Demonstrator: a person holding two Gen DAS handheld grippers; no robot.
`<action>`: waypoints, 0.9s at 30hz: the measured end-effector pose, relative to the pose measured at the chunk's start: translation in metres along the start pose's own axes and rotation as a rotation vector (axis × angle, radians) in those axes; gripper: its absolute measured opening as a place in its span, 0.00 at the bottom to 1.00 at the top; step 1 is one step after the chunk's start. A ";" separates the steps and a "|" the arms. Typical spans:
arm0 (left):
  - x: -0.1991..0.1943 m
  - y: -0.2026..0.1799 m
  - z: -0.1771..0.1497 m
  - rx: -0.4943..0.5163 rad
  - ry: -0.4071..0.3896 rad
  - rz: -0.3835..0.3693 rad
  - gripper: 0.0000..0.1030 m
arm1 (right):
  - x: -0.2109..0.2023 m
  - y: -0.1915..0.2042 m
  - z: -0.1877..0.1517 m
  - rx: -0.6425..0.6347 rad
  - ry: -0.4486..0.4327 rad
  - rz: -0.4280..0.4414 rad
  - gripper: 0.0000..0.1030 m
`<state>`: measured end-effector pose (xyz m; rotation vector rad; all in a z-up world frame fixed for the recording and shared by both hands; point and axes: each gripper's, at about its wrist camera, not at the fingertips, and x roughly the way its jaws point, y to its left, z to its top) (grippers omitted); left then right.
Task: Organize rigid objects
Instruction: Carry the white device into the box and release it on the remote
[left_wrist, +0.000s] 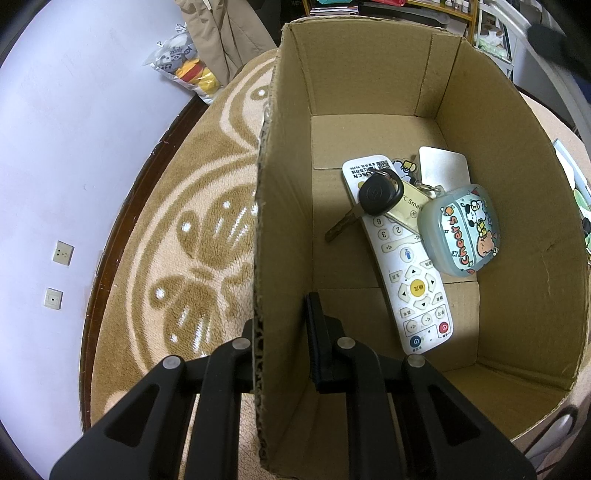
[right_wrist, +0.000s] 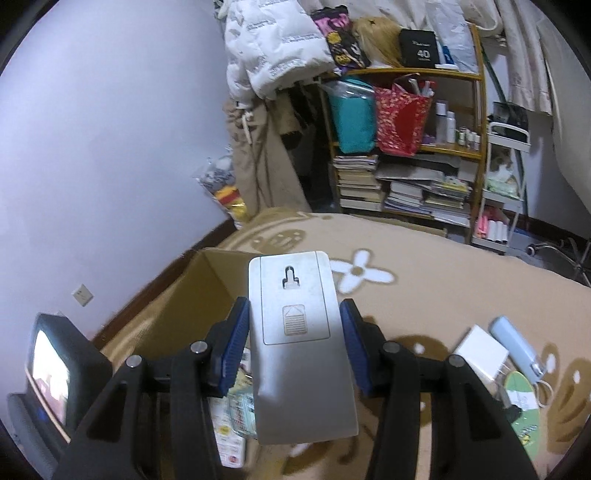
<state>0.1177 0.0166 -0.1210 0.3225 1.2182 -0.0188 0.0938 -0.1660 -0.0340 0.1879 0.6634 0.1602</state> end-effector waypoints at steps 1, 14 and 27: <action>0.000 0.000 0.000 0.000 0.000 0.000 0.13 | 0.001 0.005 0.001 -0.005 -0.001 0.010 0.51; 0.001 -0.001 -0.001 -0.002 0.001 -0.004 0.12 | 0.019 0.032 -0.006 -0.055 0.033 0.044 0.51; 0.002 -0.001 -0.002 -0.001 0.002 -0.005 0.12 | 0.030 0.034 -0.008 -0.049 0.044 0.053 0.51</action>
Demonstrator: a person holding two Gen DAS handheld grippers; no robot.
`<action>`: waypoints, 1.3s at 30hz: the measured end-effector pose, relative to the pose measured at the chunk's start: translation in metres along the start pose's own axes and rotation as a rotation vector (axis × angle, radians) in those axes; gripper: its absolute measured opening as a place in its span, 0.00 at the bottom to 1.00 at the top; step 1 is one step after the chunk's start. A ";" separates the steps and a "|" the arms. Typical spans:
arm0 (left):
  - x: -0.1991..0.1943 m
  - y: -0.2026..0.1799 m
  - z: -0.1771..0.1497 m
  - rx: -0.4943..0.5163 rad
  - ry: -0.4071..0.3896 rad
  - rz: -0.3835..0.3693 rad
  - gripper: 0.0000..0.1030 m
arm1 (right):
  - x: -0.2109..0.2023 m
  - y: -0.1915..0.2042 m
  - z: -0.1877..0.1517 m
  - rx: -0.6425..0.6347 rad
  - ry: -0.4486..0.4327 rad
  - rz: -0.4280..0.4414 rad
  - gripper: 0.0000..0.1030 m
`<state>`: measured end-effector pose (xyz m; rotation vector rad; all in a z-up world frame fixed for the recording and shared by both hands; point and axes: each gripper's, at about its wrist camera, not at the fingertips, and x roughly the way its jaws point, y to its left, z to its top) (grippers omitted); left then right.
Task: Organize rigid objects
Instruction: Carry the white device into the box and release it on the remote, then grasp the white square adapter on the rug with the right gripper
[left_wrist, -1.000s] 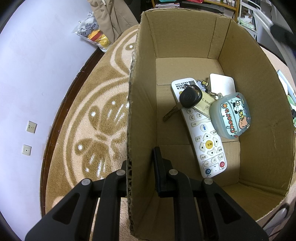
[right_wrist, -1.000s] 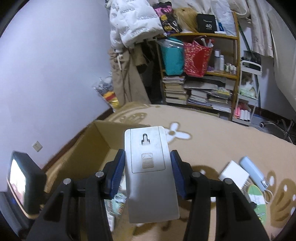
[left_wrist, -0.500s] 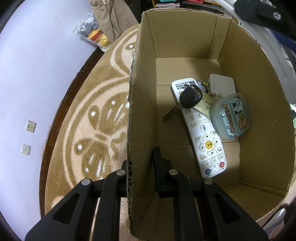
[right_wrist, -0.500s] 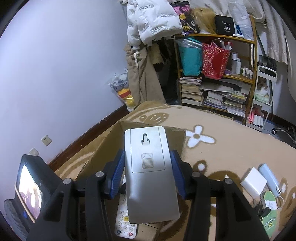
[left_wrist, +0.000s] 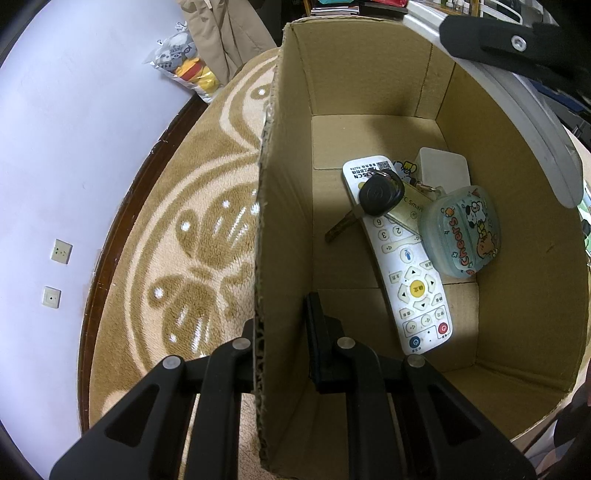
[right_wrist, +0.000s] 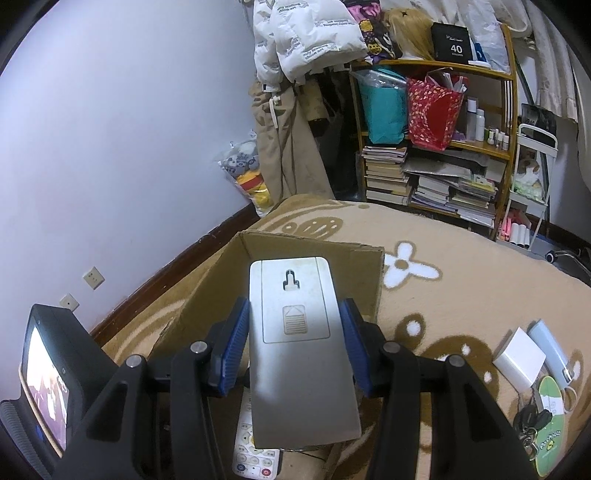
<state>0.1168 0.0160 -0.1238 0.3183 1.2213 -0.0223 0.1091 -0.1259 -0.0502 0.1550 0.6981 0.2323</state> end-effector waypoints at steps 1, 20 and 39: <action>0.000 0.000 0.000 -0.001 0.000 -0.001 0.12 | 0.001 0.001 0.000 -0.002 0.003 -0.002 0.51; 0.000 0.003 0.000 -0.007 0.000 -0.002 0.12 | -0.029 -0.024 0.009 0.023 -0.062 -0.044 0.68; -0.003 0.005 0.004 -0.011 0.010 -0.005 0.13 | -0.006 -0.163 -0.001 0.124 0.074 -0.249 0.77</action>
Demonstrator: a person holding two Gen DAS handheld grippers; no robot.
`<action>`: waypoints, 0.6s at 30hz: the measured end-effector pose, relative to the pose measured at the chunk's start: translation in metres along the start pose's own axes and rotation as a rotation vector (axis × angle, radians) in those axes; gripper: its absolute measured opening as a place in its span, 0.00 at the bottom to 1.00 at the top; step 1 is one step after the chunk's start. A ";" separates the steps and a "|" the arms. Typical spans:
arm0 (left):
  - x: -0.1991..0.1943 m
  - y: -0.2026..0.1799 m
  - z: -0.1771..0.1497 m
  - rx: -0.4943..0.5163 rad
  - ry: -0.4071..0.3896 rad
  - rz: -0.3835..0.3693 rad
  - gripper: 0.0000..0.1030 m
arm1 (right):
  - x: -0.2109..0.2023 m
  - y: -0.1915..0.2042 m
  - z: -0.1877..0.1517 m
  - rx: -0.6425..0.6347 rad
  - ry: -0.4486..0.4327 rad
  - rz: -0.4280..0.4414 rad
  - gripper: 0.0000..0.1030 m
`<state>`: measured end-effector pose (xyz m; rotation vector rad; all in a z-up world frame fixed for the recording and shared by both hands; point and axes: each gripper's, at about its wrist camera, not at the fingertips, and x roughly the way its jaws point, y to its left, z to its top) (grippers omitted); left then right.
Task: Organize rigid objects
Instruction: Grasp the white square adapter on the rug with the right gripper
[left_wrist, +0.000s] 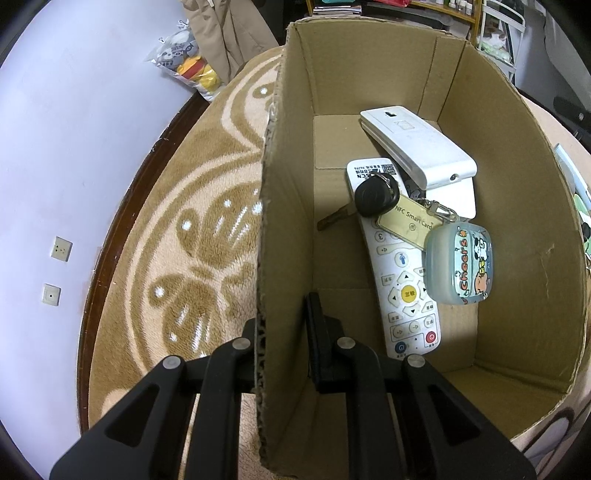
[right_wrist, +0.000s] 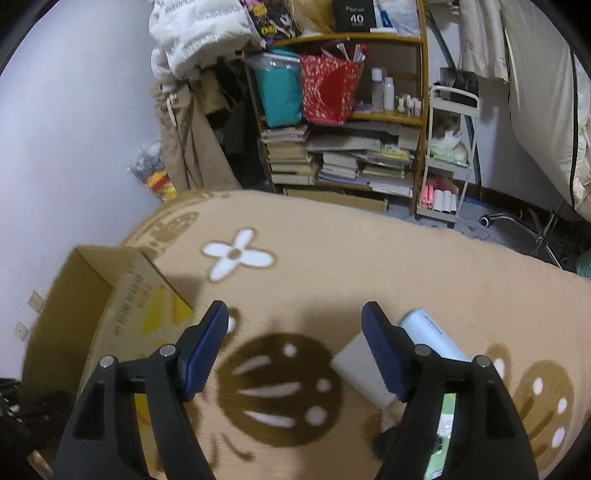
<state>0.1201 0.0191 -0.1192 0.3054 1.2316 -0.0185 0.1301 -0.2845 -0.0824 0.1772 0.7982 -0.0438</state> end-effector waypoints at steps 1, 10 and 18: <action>0.000 0.000 0.000 -0.003 0.000 -0.003 0.13 | 0.006 -0.004 0.000 -0.003 0.022 0.008 0.77; -0.004 -0.003 0.003 -0.009 0.006 0.003 0.12 | 0.043 -0.029 -0.007 -0.062 0.150 -0.010 0.77; -0.002 -0.001 0.004 -0.008 0.008 0.007 0.13 | 0.060 -0.044 -0.008 -0.072 0.196 -0.024 0.77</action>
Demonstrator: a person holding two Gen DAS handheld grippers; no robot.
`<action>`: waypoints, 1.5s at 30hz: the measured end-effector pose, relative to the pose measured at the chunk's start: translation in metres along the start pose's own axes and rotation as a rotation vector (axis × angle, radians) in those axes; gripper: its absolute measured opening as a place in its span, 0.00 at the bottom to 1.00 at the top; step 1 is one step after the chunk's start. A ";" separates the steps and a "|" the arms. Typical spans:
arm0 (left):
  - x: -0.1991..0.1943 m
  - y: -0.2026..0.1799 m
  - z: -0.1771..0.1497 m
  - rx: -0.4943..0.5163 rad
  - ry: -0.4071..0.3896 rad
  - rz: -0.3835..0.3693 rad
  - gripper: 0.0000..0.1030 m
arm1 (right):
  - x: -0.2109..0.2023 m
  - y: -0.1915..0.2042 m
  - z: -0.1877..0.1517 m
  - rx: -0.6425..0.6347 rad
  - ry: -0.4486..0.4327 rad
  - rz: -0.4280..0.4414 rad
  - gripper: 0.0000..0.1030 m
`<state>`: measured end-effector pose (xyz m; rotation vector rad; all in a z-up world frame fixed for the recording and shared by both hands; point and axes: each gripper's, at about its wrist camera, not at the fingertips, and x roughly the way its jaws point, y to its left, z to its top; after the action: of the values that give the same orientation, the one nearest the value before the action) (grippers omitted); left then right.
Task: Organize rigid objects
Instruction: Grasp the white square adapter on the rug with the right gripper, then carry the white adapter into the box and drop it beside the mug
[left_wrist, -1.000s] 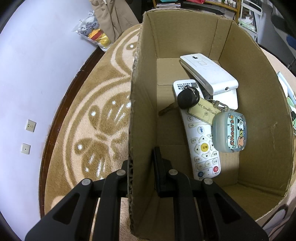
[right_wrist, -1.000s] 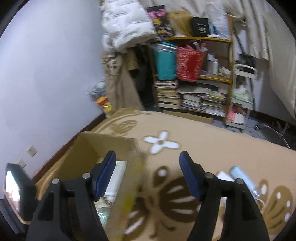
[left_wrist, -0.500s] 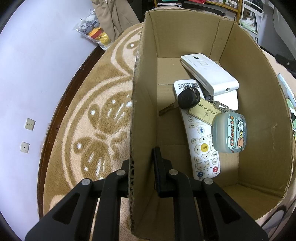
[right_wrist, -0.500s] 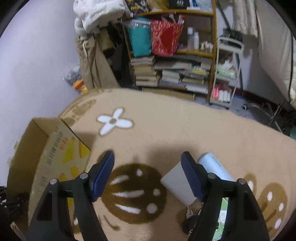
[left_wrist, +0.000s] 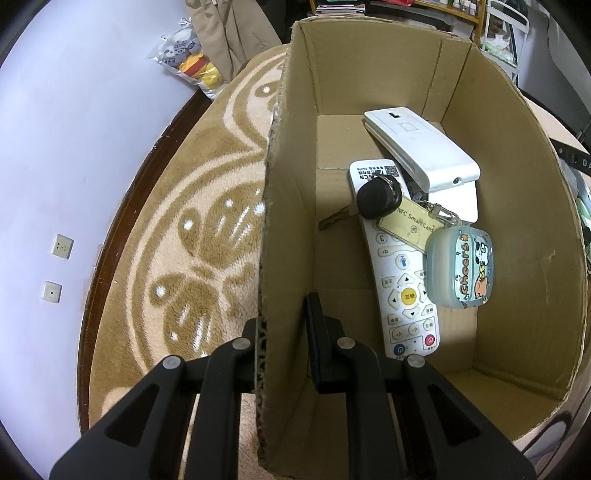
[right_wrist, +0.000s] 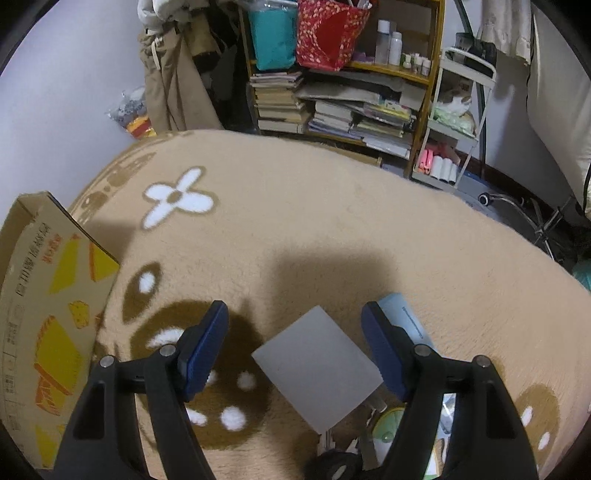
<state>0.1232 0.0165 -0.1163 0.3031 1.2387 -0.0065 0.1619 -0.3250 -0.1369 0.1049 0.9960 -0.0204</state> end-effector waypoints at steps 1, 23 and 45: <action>0.000 0.000 0.000 0.002 0.000 0.001 0.13 | 0.003 -0.001 -0.001 -0.005 0.008 0.016 0.76; -0.002 0.000 0.001 0.008 -0.004 0.004 0.13 | -0.001 0.022 -0.036 -0.087 -0.006 -0.103 0.61; 0.000 0.000 0.000 0.004 -0.011 0.005 0.13 | -0.054 0.057 -0.038 -0.010 -0.138 -0.061 0.55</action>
<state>0.1229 0.0169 -0.1159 0.3091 1.2273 -0.0068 0.1043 -0.2663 -0.1076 0.0633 0.8614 -0.0775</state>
